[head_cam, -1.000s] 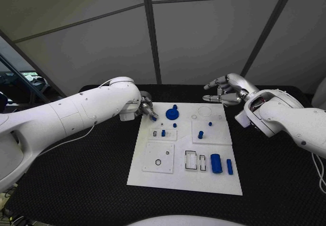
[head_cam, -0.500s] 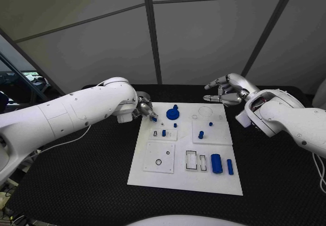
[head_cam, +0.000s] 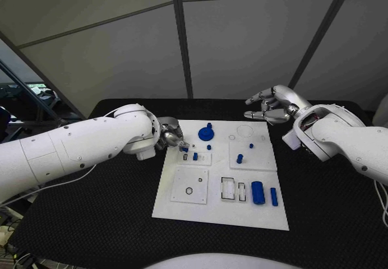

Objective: Assemble the parts on the task board

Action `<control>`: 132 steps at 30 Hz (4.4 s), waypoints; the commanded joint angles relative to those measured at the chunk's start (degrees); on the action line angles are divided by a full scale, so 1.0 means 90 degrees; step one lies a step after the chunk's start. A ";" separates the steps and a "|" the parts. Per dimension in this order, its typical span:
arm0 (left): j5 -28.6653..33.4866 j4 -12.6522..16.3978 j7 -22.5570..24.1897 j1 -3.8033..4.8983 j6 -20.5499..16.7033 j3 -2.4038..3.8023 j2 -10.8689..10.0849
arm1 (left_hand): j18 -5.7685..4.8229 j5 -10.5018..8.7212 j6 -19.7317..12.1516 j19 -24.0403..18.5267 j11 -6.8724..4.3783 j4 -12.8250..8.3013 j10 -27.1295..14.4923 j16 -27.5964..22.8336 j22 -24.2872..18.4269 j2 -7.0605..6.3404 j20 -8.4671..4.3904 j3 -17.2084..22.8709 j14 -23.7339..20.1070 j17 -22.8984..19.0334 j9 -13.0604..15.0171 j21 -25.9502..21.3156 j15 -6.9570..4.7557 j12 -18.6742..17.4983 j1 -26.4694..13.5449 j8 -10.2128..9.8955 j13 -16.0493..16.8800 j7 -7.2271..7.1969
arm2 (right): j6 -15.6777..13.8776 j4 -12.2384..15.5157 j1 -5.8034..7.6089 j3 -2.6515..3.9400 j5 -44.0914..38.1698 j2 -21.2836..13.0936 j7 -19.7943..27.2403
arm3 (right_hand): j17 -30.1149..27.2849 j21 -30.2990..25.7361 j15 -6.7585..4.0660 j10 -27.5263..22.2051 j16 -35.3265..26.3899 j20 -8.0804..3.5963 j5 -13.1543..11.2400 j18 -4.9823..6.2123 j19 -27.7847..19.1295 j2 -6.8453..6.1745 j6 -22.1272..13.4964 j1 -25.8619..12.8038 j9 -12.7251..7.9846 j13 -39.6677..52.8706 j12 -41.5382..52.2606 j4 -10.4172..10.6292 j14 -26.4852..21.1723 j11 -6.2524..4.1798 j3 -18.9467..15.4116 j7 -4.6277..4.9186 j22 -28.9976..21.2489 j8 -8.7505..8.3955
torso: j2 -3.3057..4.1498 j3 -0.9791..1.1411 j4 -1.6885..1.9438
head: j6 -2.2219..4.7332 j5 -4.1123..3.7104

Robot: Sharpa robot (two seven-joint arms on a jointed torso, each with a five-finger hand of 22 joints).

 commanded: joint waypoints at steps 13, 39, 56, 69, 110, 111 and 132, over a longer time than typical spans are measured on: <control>-0.0840 0.0431 -0.0364 -0.0394 -0.1066 -0.0007 -0.0115 | -0.0319 0.0114 0.0029 0.0085 -0.0031 -0.0894 0.0139 0.0041 0.0077 -0.0061 -0.0004 0.1009 0.0440 0.0783 0.0041 0.0092 -0.0056 0.0068 -0.0153 0.0082 0.0052 -0.0070 | 0.0045 0.0004 0.0010 0.0003 -0.0031 -0.0046 -0.0027 | 0.0003 -0.0034 -0.0039 -0.0029 -0.0033 -0.0031 0.0060 0.0078 -0.0017 0.0029 -0.0035 0.0032 -0.0006 -0.0014 0.0019 0.0023 0.0088 -0.0004 0.0020 -0.0006 -0.0010 0.0033 | 0.0008 -0.0003 0.0002 | -0.0047 -0.0033; -0.1206 0.0599 -0.0540 -0.0416 -0.0470 -0.0005 -0.0157 | -0.0325 0.0569 0.0096 0.0105 -0.0071 -0.1023 0.0204 0.0041 0.0118 -0.0257 -0.0036 0.1240 0.0442 0.0785 0.0138 0.0100 -0.0087 0.0021 -0.0352 0.0203 0.0002 -0.0111 | 0.0061 -0.0022 0.0009 0.0003 -0.0047 -0.0042 -0.0041 | 0.0009 -0.0030 -0.0040 -0.0022 -0.0030 -0.0032 0.0072 0.0076 -0.0011 0.0031 -0.0035 0.0033 -0.0006 -0.0005 0.0030 0.0026 0.0090 -0.0004 0.0024 -0.0006 -0.0003 0.0035 | 0.0001 -0.0003 0.0013 | -0.0155 -0.0020; -0.1233 0.0545 -0.0518 -0.0417 -0.0410 -0.0005 -0.0109 | -0.0328 0.0591 0.0104 0.0112 -0.0076 -0.1034 0.0219 0.0042 0.0129 -0.0272 -0.0037 0.1249 0.0442 0.0785 0.0145 0.0108 -0.0089 0.0030 -0.0362 0.0213 0.0013 -0.0116 | 0.0064 -0.0029 0.0008 0.0003 -0.0048 -0.0031 -0.0036 | 0.0009 -0.0030 -0.0040 -0.0022 -0.0030 -0.0032 0.0072 0.0076 -0.0011 0.0031 -0.0035 0.0033 -0.0006 -0.0005 0.0030 0.0026 0.0090 -0.0004 0.0024 -0.0006 -0.0003 0.0035 | 0.0006 0.0004 0.0001 | -0.0162 -0.0008; -0.1234 0.0423 -0.0444 -0.0415 -0.0278 -0.0005 0.0025 | -0.0342 0.0569 0.0314 0.0153 -0.0168 -0.0879 0.0450 0.0043 0.0199 -0.0480 -0.0084 0.0715 0.0447 0.0789 0.0134 0.0131 -0.0146 0.0207 -0.0759 0.0209 0.0245 -0.0263 | 0.0066 -0.0030 0.0008 0.0003 -0.0048 -0.0020 -0.0034 | 0.0004 -0.0036 -0.0040 -0.0026 -0.0035 -0.0032 0.0085 0.0078 -0.0013 0.0030 -0.0035 0.0034 -0.0007 -0.0014 0.0026 0.0030 0.0090 -0.0005 0.0027 -0.0007 -0.0010 0.0038 | 0.0003 0.0007 0.0001 | -0.0191 -0.0013; -0.1457 0.0397 -0.0580 -0.0415 -0.0183 -0.0005 0.0044 | -0.0388 0.0903 0.0506 0.0281 -0.0203 -0.1106 0.0549 0.0043 0.0392 -0.0364 -0.0143 0.0554 0.0452 0.0794 0.0031 0.0236 -0.0186 0.0201 -0.0317 0.0009 0.0379 -0.0271 | 0.0072 -0.0047 0.0008 0.0002 -0.0048 -0.0017 -0.0019 | -0.0004 -0.0046 -0.0041 -0.0031 -0.0043 -0.0033 0.0092 0.0080 -0.0019 0.0026 -0.0037 0.0035 -0.0007 -0.0024 0.0021 0.0033 0.0088 -0.0005 0.0027 -0.0007 -0.0021 0.0040 | 0.0000 0.0000 0.0008 | -0.0200 -0.0030; -0.1469 0.0400 -0.0583 -0.0415 -0.0194 -0.0005 0.0041 | -0.0391 0.0908 0.0506 0.0288 -0.0200 -0.1110 0.0550 0.0043 0.0402 -0.0353 -0.0141 0.0569 0.0452 0.0794 0.0033 0.0245 -0.0184 0.0198 -0.0311 0.0011 0.0377 -0.0267 | 0.0072 -0.0047 0.0008 0.0002 -0.0048 -0.0016 -0.0018 | -0.0004 -0.0046 -0.0041 -0.0031 -0.0043 -0.0033 0.0092 0.0080 -0.0019 0.0026 -0.0037 0.0035 -0.0007 -0.0024 0.0021 0.0033 0.0088 -0.0005 0.0027 -0.0007 -0.0021 0.0040 | 0.0001 0.0001 0.0007 | -0.0200 -0.0026; -0.1509 0.0419 -0.0601 -0.0417 -0.0033 -0.0005 0.0069 | -0.0412 0.0926 0.0554 0.0341 -0.0192 -0.1121 0.0653 0.0046 0.0485 -0.0368 -0.0128 0.0604 0.0454 0.0799 0.0057 0.0315 -0.0170 0.0319 -0.0368 0.0043 0.0532 -0.0264 | 0.0070 -0.0047 0.0007 0.0002 -0.0048 -0.0019 -0.0018 | -0.0004 -0.0047 -0.0041 -0.0030 -0.0044 -0.0033 0.0092 0.0080 -0.0019 0.0024 -0.0037 0.0030 -0.0007 -0.0022 0.0023 0.0037 0.0088 -0.0004 0.0026 -0.0007 -0.0022 0.0040 | 0.0003 0.0004 0.0005 | -0.0211 -0.0025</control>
